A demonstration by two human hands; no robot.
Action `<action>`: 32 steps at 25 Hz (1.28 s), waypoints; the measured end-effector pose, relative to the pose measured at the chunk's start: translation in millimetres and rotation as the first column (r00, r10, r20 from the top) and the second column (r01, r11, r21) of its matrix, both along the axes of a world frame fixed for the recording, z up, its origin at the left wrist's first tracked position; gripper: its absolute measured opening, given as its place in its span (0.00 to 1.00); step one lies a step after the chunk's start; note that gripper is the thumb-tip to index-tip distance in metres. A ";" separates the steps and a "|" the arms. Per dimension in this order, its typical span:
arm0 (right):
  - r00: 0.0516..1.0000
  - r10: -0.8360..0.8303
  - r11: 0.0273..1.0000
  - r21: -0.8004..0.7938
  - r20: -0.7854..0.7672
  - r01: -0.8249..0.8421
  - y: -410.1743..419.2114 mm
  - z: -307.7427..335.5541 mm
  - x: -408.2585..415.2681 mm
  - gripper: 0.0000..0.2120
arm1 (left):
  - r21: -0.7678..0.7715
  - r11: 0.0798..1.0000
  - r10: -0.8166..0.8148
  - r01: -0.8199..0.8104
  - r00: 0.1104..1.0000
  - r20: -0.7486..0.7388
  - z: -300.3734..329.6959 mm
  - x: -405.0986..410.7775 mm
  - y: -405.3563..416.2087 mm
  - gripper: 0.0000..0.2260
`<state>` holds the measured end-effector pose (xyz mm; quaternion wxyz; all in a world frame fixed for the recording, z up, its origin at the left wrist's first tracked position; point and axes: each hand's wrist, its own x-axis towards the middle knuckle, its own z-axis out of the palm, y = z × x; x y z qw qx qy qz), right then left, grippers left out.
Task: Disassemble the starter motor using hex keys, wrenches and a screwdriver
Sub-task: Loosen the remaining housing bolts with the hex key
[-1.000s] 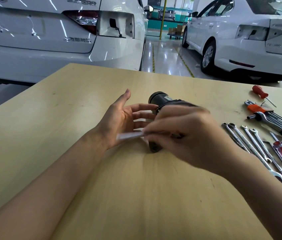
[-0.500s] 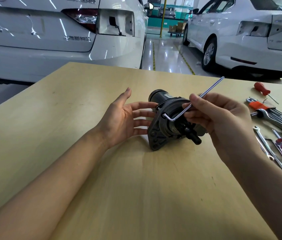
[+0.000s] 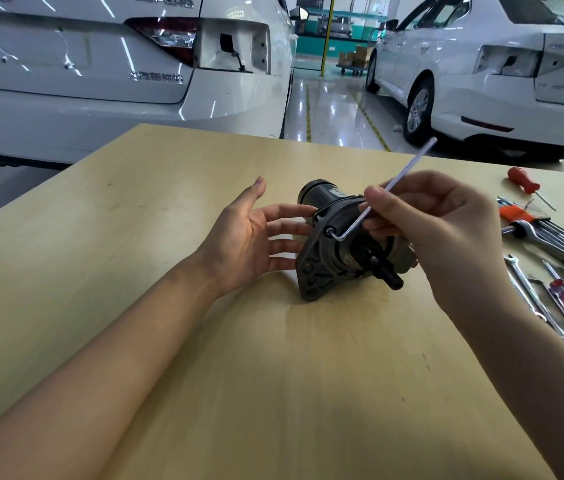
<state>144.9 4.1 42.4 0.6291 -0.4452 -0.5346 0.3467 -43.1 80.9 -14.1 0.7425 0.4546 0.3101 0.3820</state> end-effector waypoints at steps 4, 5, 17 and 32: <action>0.793 -0.140 0.943 0.325 0.593 -0.076 4.2 13.0 -22.5 0.07 | -0.009 1.000 0.005 -0.004 1.000 0.010 1.0 1.0 -1.6 0.32; 0.640 -0.142 0.927 0.328 0.755 -0.180 4.5 15.7 -28.7 0.07 | -0.015 1.000 0.004 -0.003 1.000 0.021 1.0 0.8 -1.9 0.32; 0.790 0.074 0.927 0.251 0.608 -0.280 -15.4 -0.5 -11.2 0.02 | -0.029 0.999 -0.021 0.022 0.999 0.032 -0.1 -2.3 0.8 0.33; 0.954 0.128 0.972 -0.156 -0.270 -0.174 -0.5 -8.4 12.6 0.07 | 0.011 1.000 -0.004 0.003 1.000 0.009 -0.9 -1.7 1.2 0.32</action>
